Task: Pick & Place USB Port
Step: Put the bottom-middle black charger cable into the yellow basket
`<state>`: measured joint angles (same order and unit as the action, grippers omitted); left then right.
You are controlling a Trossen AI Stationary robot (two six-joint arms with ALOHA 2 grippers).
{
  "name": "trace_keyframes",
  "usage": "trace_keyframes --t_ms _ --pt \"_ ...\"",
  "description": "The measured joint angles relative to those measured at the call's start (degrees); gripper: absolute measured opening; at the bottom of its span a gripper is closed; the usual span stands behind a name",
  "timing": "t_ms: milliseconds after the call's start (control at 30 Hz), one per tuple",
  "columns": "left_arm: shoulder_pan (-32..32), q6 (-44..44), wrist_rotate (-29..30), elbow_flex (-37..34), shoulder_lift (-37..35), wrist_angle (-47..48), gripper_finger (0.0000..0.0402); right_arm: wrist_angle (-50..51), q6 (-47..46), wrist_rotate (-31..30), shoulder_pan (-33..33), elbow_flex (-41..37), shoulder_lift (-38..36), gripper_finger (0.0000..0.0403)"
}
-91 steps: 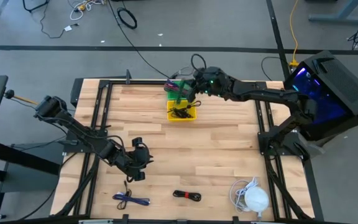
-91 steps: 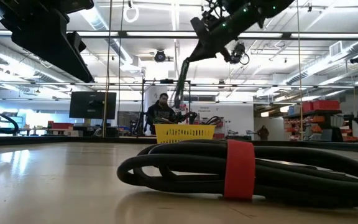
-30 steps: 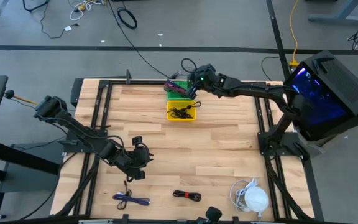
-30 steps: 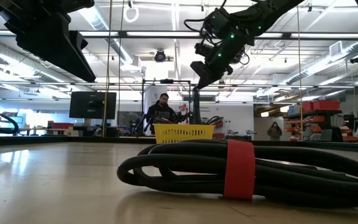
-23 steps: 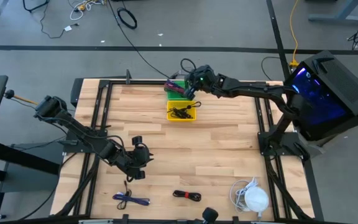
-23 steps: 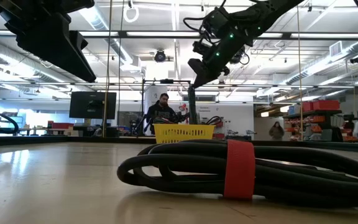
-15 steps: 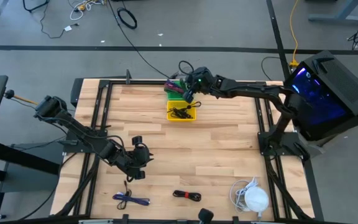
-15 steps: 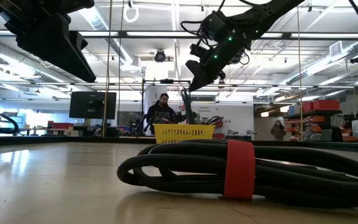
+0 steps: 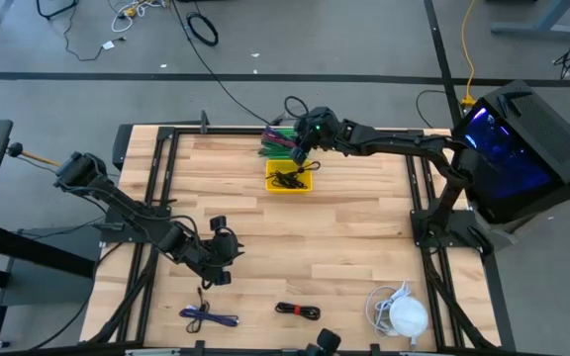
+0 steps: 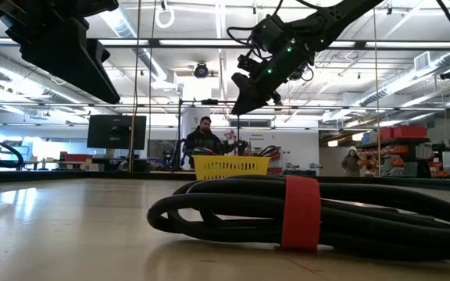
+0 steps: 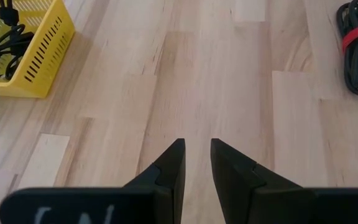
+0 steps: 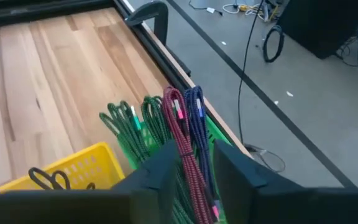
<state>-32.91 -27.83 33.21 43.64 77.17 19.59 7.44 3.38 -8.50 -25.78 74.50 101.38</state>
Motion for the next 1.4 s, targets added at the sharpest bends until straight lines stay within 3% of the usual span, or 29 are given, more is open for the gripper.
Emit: trace_keyframes --t_ms 133,400,567,867,1133,1400 --pt "-0.01 0.01 0.0 0.0 0.0 0.03 0.008 0.06 -0.5 0.96 -0.31 0.0 0.0 0.0146" --pt "-0.01 -0.02 0.0 0.0 0.0 1.43 0.008 4.9 -1.45 14.65 7.17 0.0 -0.02 0.0158" --pt "0.0 -0.04 -0.04 0.0 0.0 1.75 0.008 9.92 -2.43 15.0 15.82 0.0 -0.04 0.0152" --pt "0.0 -0.07 -1.93 0.0 0.0 1.7 0.008 18.61 -15.6 13.65 32.49 -0.02 -0.07 0.0146" --pt "0.0 -0.46 -1.95 0.0 0.0 1.62 0.008 18.74 -30.51 8.15 46.12 -0.04 0.57 0.0146" --pt "0.0 -0.5 -2.01 0.0 0.0 1.26 0.008 13.67 -41.91 6.02 54.09 -0.1 5.78 0.0148"
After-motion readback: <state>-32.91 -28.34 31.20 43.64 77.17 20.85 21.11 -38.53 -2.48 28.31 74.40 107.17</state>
